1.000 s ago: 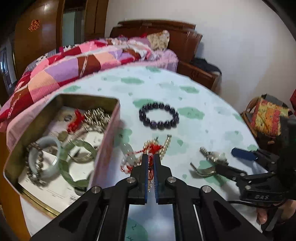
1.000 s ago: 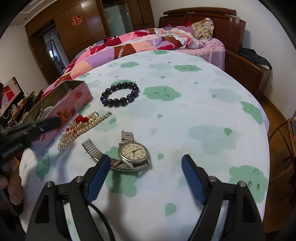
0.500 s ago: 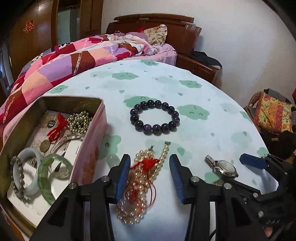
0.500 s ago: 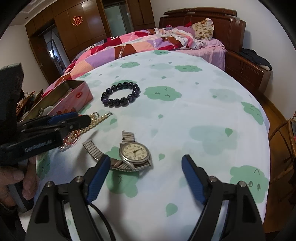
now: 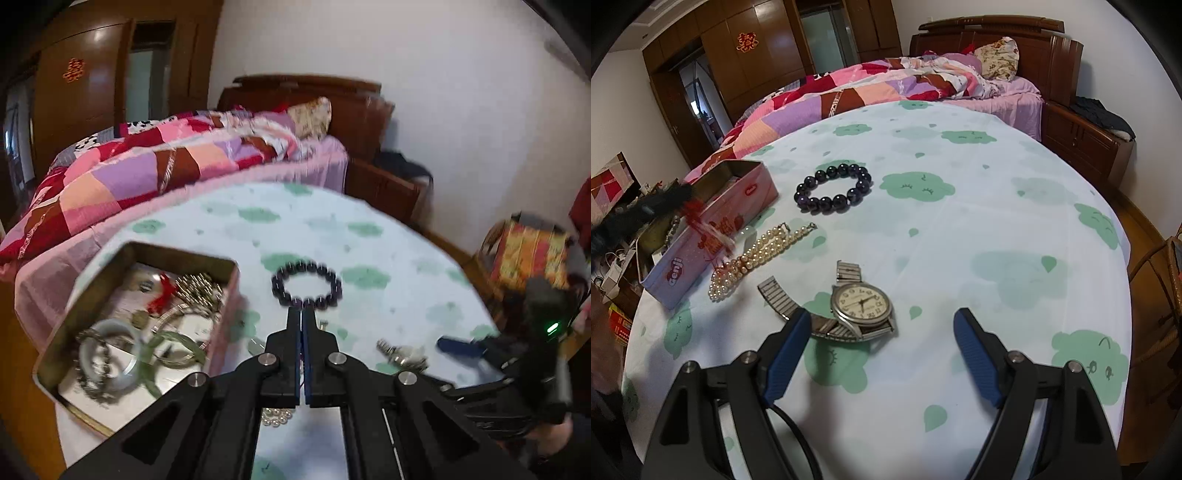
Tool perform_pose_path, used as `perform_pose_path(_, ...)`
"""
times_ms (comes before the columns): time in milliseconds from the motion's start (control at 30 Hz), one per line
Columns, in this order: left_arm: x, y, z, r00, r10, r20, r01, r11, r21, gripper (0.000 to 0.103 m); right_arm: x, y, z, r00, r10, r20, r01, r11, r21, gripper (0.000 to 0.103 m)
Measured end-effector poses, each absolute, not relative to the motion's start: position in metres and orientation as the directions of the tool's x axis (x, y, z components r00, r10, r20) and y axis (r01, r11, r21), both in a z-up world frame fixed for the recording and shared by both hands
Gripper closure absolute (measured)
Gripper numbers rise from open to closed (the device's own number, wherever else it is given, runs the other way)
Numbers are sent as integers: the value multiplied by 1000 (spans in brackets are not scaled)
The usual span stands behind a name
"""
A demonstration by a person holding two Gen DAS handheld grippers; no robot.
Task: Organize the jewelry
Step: 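Grasp the silver wristwatch with the right gripper while the left holds the red-knot ornament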
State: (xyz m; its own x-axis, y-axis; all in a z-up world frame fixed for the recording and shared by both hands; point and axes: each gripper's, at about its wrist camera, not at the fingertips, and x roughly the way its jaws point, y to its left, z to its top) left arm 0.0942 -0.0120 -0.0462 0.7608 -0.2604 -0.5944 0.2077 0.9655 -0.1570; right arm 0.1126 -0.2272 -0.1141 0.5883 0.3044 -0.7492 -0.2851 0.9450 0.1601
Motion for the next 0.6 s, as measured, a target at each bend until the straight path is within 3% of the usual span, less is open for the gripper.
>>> perform_pose_path(133, 89, -3, -31, 772, -282, -569, 207, 959, -194, 103, 112, -227, -113, 588, 314, -746, -293, 942, 165, 20)
perform_pose_path(233, 86, -3, -31, 770, -288, -569, 206, 957, -206, 103, 112, -226, -111, 569, 340, -749, -311, 932, 187, 6)
perform_pose_path(433, 81, -3, -21, 783, -305, -542, 225, 951, -210, 103, 113, -210, -113, 541, 325, -776, -344, 927, 149, 6)
perform_pose_path(600, 86, -5, -35, 754, -315, -576, 224, 948, -226, 103, 122, -200, -116, 517, 299, -802, -349, 929, 121, 4)
